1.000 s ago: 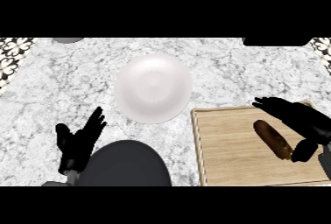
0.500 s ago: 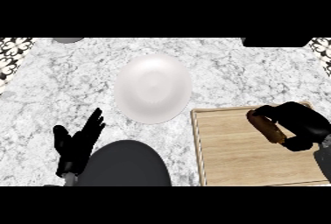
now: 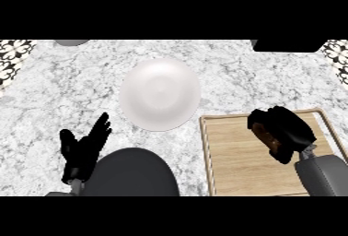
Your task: Pick the sweet potato from the tray and place it in the plate
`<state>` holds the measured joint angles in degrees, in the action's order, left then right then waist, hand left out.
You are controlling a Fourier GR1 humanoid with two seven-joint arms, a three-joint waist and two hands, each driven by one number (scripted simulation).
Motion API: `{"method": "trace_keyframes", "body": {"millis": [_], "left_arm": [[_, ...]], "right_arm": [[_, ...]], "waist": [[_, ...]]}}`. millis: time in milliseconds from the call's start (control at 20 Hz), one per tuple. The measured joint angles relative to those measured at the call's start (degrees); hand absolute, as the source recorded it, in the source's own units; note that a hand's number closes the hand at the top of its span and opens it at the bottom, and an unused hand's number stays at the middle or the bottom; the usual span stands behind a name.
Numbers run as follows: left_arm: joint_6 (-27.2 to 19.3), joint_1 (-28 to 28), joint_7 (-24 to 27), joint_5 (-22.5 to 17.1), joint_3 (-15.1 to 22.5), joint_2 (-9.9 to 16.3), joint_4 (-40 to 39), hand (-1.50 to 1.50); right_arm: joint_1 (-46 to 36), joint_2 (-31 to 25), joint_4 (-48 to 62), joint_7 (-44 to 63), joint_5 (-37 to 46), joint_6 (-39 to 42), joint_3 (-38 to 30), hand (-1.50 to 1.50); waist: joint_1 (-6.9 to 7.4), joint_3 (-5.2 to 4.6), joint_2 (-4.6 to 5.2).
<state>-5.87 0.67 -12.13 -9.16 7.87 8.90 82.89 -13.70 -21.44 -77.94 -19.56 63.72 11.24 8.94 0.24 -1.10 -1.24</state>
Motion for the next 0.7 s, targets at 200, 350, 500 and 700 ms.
{"method": "trace_keyframes", "body": {"millis": [200,350,500,700], "left_arm": [[0.2,-0.3,0.0,0.1,0.3,-0.1,-0.2,0.00],[0.5,-0.4,-0.3,0.0,0.6,-0.2,-0.4,0.00],[0.8,-0.6,-0.4,0.1,1.2,-0.5,-0.6,0.00],[1.2,-1.2,-0.8,0.1,1.6,-0.7,-0.9,0.00]], "right_arm": [[0.0,10.5,-3.1,10.0,0.8,-1.1,1.8,1.50],[-1.4,16.1,-5.1,17.2,0.3,-5.6,3.7,1.50],[-3.1,18.9,-7.3,24.9,-0.1,-10.8,5.9,1.50],[-4.8,20.5,-9.6,35.7,-0.9,-18.9,8.9,1.50]], "waist": [[0.79,-0.01,-0.10],[2.04,0.65,0.00],[3.08,0.93,0.00],[4.20,1.13,0.23]]}}
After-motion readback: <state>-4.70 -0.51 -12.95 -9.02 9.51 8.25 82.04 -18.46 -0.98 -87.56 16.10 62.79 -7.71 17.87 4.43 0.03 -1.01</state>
